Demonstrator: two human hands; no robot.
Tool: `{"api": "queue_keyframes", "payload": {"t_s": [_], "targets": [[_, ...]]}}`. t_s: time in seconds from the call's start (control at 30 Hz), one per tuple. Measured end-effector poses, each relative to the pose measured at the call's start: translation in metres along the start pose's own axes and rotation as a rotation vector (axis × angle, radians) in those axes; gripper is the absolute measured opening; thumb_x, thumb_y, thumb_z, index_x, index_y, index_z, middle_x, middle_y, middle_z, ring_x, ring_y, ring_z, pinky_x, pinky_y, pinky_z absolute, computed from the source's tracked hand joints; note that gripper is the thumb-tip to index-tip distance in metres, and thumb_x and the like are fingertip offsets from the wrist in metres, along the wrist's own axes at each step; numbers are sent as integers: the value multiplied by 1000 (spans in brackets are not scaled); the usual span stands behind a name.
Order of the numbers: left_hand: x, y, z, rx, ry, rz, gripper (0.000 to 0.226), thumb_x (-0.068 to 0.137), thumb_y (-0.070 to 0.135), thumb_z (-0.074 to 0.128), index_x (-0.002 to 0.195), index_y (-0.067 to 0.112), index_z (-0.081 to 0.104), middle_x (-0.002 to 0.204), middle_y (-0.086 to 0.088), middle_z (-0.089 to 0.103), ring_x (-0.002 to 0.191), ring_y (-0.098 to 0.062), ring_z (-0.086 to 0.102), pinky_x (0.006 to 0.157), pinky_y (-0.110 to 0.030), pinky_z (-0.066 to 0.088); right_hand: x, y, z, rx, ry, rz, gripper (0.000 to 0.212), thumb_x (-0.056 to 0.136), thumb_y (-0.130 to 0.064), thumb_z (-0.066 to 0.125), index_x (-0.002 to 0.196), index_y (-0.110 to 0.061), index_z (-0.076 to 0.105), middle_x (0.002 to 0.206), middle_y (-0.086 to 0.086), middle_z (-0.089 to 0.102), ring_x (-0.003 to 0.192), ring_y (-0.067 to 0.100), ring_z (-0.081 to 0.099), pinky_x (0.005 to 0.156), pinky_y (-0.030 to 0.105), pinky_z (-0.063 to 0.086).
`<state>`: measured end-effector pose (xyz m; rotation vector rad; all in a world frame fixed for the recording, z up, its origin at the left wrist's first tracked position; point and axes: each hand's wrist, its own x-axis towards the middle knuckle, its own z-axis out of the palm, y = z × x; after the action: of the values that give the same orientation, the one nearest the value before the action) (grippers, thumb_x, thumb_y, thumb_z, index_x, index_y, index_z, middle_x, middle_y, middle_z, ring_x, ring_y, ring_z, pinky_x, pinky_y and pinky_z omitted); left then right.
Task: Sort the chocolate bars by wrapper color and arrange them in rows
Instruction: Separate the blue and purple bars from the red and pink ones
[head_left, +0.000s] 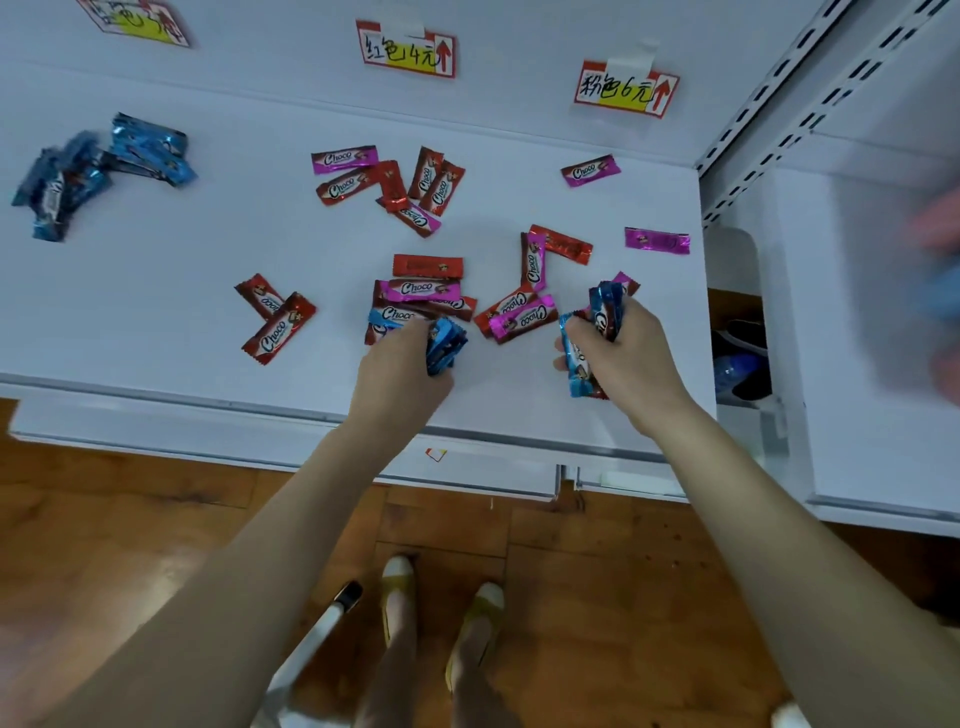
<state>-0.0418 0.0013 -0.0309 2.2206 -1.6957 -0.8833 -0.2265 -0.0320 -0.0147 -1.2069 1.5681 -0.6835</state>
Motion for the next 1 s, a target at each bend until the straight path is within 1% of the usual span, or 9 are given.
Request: {"api": "queue_keyframes", "payload": {"t_s": [0.1, 0.17, 0.3, 0.4, 0.6, 0.7, 0.8, 0.93, 1.0], "targets": [[-14, -18, -15, -123, 29, -10, 13, 85, 10, 57, 92, 9, 46, 89, -10, 54, 77, -21, 49, 57, -24, 35, 2, -6, 19, -145, -6, -86, 8, 91, -18, 52, 90, -12, 48, 73, 1, 53, 59, 10, 53, 55, 18, 46], [-23, -33, -25, -180, 46, -44, 15, 86, 9, 57, 93, 11, 43, 84, -5, 51, 70, -16, 46, 53, -21, 32, 5, -15, 37, -289, -35, -173, 12, 89, -20, 56, 87, -14, 47, 68, -6, 45, 58, 6, 44, 51, 6, 34], [-34, -61, -43, -232, 92, -94, 16, 88, 10, 55, 91, 12, 40, 70, 3, 43, 58, -11, 40, 47, -16, 28, 14, -33, 81, -531, -186, -278, 16, 87, -24, 62, 86, -13, 52, 73, -7, 51, 65, 10, 47, 49, 10, 31], [-37, -79, -51, -242, 91, -96, 17, 88, 9, 54, 94, 14, 39, 70, 5, 41, 58, -9, 40, 44, -15, 30, 24, -39, 111, -669, -224, -320, 29, 86, -29, 63, 102, -5, 56, 93, 3, 59, 81, 19, 53, 63, 26, 36], [-38, -98, -57, -175, 59, -56, 25, 88, 10, 55, 111, 7, 48, 93, 0, 44, 78, -12, 43, 54, -18, 35, 36, -37, 131, -854, -209, -255, 37, 86, -31, 63, 111, -5, 52, 104, 8, 58, 93, 24, 53, 66, 28, 34], [-36, -100, -58, -135, 57, -19, 26, 88, 11, 55, 112, 5, 50, 94, 1, 42, 79, -12, 40, 55, -19, 35, 36, -34, 132, -821, -210, -255, 22, 88, -30, 59, 91, -9, 54, 82, -1, 52, 75, 19, 47, 58, 28, 29], [-31, -97, -55, -114, 61, 15, 24, 87, 12, 57, 109, 6, 53, 94, 1, 44, 77, -12, 40, 52, -14, 32, 36, -34, 126, -656, -147, -214, 33, 91, -25, 51, 63, -15, 40, 60, -2, 41, 56, 15, 39, 47, 26, 25], [-19, -85, -48, -51, 65, 142, 26, 87, 18, 62, 111, 7, 58, 105, -5, 54, 86, -15, 49, 64, -16, 35, 32, -36, 104, -456, -1, -138, 34, 93, -18, 48, 60, -14, 40, 56, -2, 44, 51, 11, 45, 47, 20, 34], [-9, -76, -42, 48, 30, 272, 31, 88, 17, 62, 117, 9, 57, 121, -5, 55, 102, -19, 51, 78, -22, 40, 31, -32, 92, -290, -2, -72, 22, 93, -15, 48, 75, -4, 52, 66, 3, 56, 58, 10, 59, 59, 31, 49]]}}
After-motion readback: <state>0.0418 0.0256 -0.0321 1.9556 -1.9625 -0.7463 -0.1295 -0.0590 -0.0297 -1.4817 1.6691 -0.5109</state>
